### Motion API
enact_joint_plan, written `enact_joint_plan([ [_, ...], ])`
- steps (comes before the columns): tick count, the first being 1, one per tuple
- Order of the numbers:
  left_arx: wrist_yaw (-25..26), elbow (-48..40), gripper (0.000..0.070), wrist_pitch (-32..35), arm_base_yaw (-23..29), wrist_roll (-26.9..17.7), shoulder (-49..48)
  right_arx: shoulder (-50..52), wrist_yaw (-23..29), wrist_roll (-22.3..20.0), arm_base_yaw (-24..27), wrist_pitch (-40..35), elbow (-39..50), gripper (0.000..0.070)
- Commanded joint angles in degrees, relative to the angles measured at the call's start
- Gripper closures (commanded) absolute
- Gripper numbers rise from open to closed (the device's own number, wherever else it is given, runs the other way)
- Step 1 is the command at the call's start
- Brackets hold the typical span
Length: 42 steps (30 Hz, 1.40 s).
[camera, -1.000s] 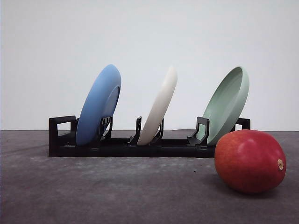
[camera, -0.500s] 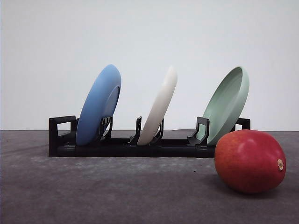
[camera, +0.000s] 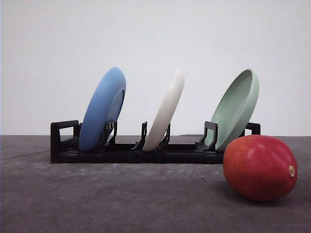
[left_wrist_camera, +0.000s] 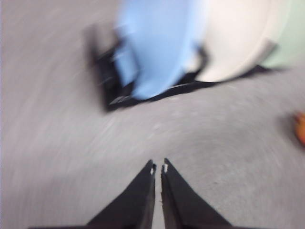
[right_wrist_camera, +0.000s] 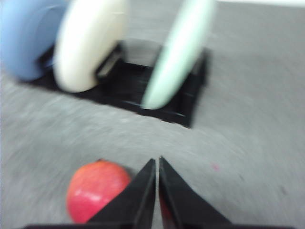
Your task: Place pomegranate in white plate
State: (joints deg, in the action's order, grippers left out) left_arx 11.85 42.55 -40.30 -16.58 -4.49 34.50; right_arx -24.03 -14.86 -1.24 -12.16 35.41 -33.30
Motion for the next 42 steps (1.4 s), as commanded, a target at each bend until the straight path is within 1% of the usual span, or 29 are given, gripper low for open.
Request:
enact_joint_plan([
  [1,0.03,1.24,0.0697,1.46,-1.56,-10.34,0.39,-0.18,0.07,-5.13,-1.58,-0.42,-0.96,0.0695],
  [2,0.03,1.25,0.0697,2.01,-2.35,-11.52,0.4,-0.18,0.07,-5.72,-2.34,-0.42,-0.96,0.0695],
  [3,0.03,1.27,0.0697,2.48,-2.95,-11.74,0.41,-0.18,0.07,-5.85,-2.88,-0.43,-0.96,0.0695],
  [6,0.03,1.52,0.0694,2.65,-3.76,-11.32,0.41,-0.18,0.03,-5.85,-3.45,-0.53,-0.96,0.0685],
  [7,0.06,1.64,0.0667,2.64,-3.76,-11.31,0.4,-0.18,0.01,-5.85,-3.45,-0.68,-0.96,0.0639],
  [8,0.15,1.78,0.0598,2.64,-3.76,-11.27,0.39,-0.18,0.01,-5.85,-3.45,-0.91,-0.95,0.0566],
  [10,0.35,2.06,0.0389,2.7,-3.76,-10.97,0.36,-0.18,0.03,-5.82,-3.45,-1.65,-0.96,0.0392],
  [11,0.42,2.15,0.0326,2.77,-3.76,-10.87,0.33,-0.18,0.02,-5.78,-3.45,-2.17,-0.96,0.034],
  [12,0.51,2.2,0.0301,2.87,-3.76,-10.87,0.3,-0.18,0.01,-5.72,-3.45,-2.75,-0.96,0.0316],
  [15,0.85,2.2,0.0308,3.65,-4.02,-10.87,0.3,-0.16,-0.01,-5.59,-3.45,-4.25,-0.96,0.0316],
  [18,2.17,2.2,0.0308,7.26,-5.21,-10.87,1.08,-0.18,-0.13,-5.14,-3.45,-5.55,-0.96,0.0316],
  [23,2.37,2.2,0.0307,15.68,-9.59,-10.89,5.49,-0.17,-0.12,-5.13,-3.45,-6.24,-0.96,0.0316],
  [29,1.55,2.2,0.0308,25.92,-16.19,-10.39,15.16,-0.16,-0.12,-4.74,-3.45,-6.24,-0.96,0.0316],
  [31,-0.43,2.2,0.0308,29.83,-18.78,-8.99,19.04,-0.18,-0.1,-4.74,-3.45,-6.24,-0.96,0.0316],
  [35,-4.92,2.23,0.0308,38.46,-22.97,-7.63,26.63,-0.18,-0.1,-4.74,-3.45,-6.24,-0.96,0.0316],
  [37,-8.05,2.31,0.0308,43.39,-24.97,-6.12,30.7,-0.18,-0.1,-4.74,-3.45,-6.24,-0.96,0.0316],
  [40,-12.48,2.82,0.031,50.0,-27.31,-3.68,36.68,-0.18,-0.08,-4.76,-3.45,-6.24,-0.94,0.0316],
  [42,-14.29,3.55,0.031,53.32,-28.31,-2.23,40.29,-0.18,-0.08,-4.76,-3.45,-6.24,-0.96,0.0316],
])
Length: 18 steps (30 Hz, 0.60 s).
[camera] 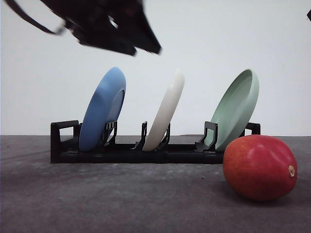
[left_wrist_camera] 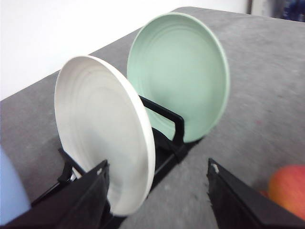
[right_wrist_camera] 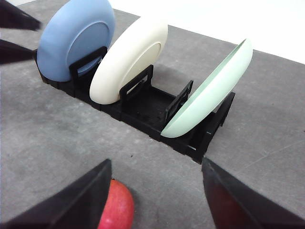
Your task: Place pomegranate in white plate
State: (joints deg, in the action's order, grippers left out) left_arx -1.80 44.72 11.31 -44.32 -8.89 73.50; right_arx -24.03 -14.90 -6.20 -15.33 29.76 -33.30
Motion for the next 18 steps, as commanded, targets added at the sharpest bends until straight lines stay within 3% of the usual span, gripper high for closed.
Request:
enact_joint_plan([
  [1,-1.35,1.99,0.031,2.98,-1.03,2.72,3.23,-0.17,-0.04,0.2,-0.28,-0.57,-0.94,0.0316],
  [14,-11.59,15.68,0.0318,4.47,-2.4,5.27,24.22,-0.17,0.11,0.13,-0.28,-0.55,-0.94,0.0316],
  [18,-12.12,18.84,0.032,2.67,-2.2,5.3,27.3,-0.17,0.16,0.04,-0.28,-0.57,-0.94,0.0316],
])
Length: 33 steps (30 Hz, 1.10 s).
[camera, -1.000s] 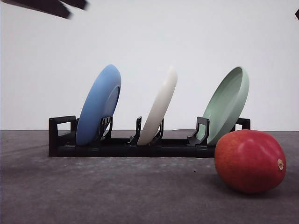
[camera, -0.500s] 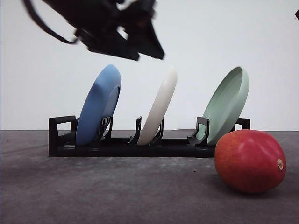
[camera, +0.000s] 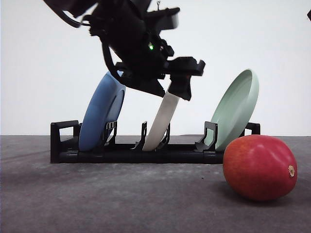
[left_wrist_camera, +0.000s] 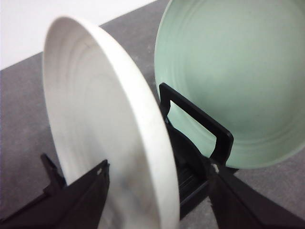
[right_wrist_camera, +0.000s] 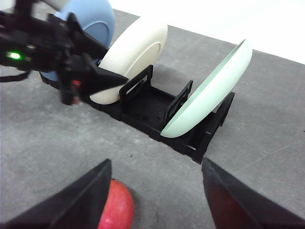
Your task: Place pomegranate in white plate
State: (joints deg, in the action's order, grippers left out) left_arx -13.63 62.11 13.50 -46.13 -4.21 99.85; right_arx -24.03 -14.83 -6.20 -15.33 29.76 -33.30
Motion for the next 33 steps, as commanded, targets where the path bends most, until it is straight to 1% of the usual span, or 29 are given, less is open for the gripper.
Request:
enact_joint_plan([
  [1,-0.31,1.92,0.0325,0.04,-0.39,0.66,1.38,-0.17,0.11,-0.07,-0.28,-0.57,-0.94,0.0316],
  [7,-0.31,2.19,0.0528,-0.28,-0.39,0.68,1.73,-0.17,0.26,-0.11,-0.28,-0.57,-0.94,0.0316],
  [11,-0.29,2.19,0.0629,-0.31,-0.39,1.43,1.71,-0.17,0.26,-0.11,-0.28,-0.59,-0.94,0.0316],
  [14,-0.28,2.19,0.0682,-0.33,-0.41,3.33,1.65,-0.17,0.26,-0.11,-0.28,-0.59,-0.96,0.0316],
  [22,-0.28,2.23,0.0689,-0.63,-0.48,7.72,-0.61,-0.17,0.26,-0.11,-0.28,-0.59,-0.94,0.0316],
  [28,-0.26,2.23,0.0689,-0.82,-0.48,12.82,-4.87,-0.17,0.24,-0.11,-0.28,-0.59,-0.94,0.0316],
  [33,0.89,2.23,0.0689,-3.8,-0.8,15.78,-9.54,-0.17,0.24,-0.09,-0.28,-0.59,-0.96,0.0316],
])
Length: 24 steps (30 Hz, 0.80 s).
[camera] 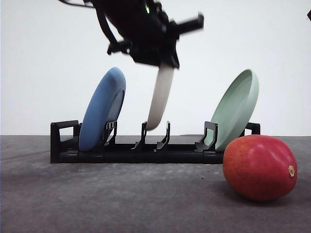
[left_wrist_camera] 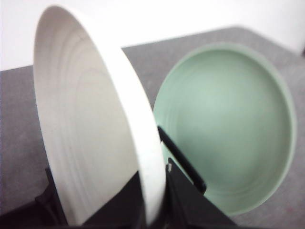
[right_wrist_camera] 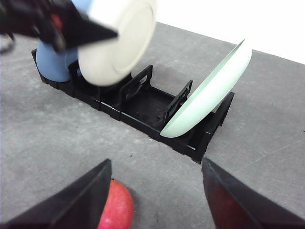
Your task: Place pomegranate in white plate
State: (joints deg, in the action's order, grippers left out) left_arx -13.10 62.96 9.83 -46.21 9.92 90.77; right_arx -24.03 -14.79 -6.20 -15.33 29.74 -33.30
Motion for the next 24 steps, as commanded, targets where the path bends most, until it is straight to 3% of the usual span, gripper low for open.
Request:
enact_joint_plan([
  [1,0.8,1.38,0.0689,-1.07,-0.8,2.15,-1.46,-0.17,0.2,-0.09,-0.28,-0.57,-0.94,0.0316],
  [8,7.15,1.38,0.0689,-9.08,-1.58,3.27,-9.29,-0.17,0.22,-0.07,-0.28,-0.57,-0.94,0.0316],
  [12,10.24,1.38,0.0689,-16.94,-2.56,2.94,-13.82,-0.17,0.22,-0.07,-0.28,-0.55,-0.94,0.0316],
  [19,10.58,0.54,0.0689,-33.82,-5.19,-0.36,-21.2,-0.17,0.22,-0.07,-0.28,-0.51,-0.96,0.0316],
  [24,10.56,-4.56,0.0689,-36.03,-7.22,-0.85,-27.63,-0.17,0.22,-0.07,-0.28,-0.53,-0.94,0.0316],
])
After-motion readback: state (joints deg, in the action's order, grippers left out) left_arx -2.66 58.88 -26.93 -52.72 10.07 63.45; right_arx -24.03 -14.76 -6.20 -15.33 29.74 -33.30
